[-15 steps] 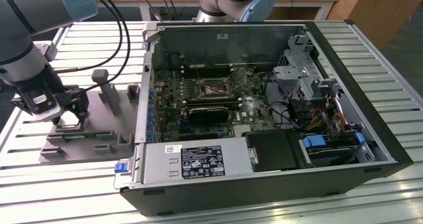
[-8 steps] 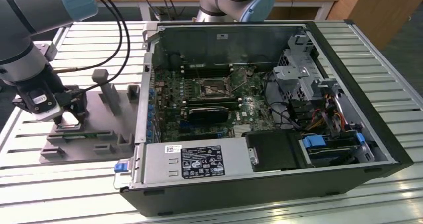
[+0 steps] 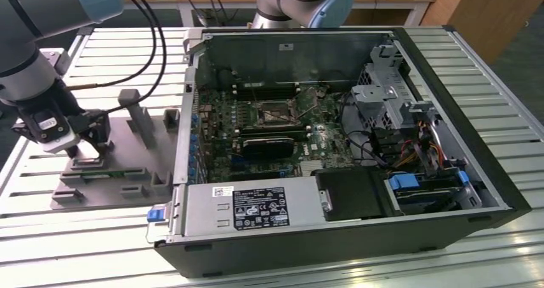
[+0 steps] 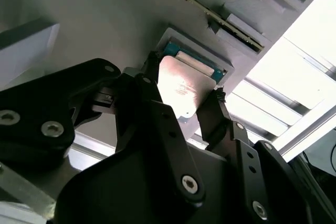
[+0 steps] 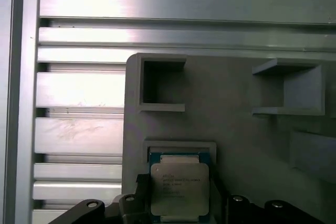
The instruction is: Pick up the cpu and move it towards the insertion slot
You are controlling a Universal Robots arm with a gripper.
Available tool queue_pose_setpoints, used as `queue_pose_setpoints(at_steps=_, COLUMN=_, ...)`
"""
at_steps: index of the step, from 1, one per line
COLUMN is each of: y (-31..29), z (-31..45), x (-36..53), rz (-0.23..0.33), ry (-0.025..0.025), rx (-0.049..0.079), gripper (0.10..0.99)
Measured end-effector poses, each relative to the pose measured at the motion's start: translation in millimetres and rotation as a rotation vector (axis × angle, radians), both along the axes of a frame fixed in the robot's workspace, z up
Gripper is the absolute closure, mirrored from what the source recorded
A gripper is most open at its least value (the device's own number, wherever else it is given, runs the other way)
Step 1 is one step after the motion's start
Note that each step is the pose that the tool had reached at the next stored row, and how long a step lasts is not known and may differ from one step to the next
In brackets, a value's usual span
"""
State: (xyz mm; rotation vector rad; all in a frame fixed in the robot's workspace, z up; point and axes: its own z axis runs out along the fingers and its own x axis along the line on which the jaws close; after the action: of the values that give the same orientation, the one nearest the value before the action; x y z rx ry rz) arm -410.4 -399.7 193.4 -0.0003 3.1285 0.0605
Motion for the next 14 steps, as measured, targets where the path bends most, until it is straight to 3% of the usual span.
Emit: queue_pose_setpoints(at_steps=14, y=0.0, z=38.0, x=0.0, rz=0.000, ry=0.0000, rx=0.000, gripper=0.549)
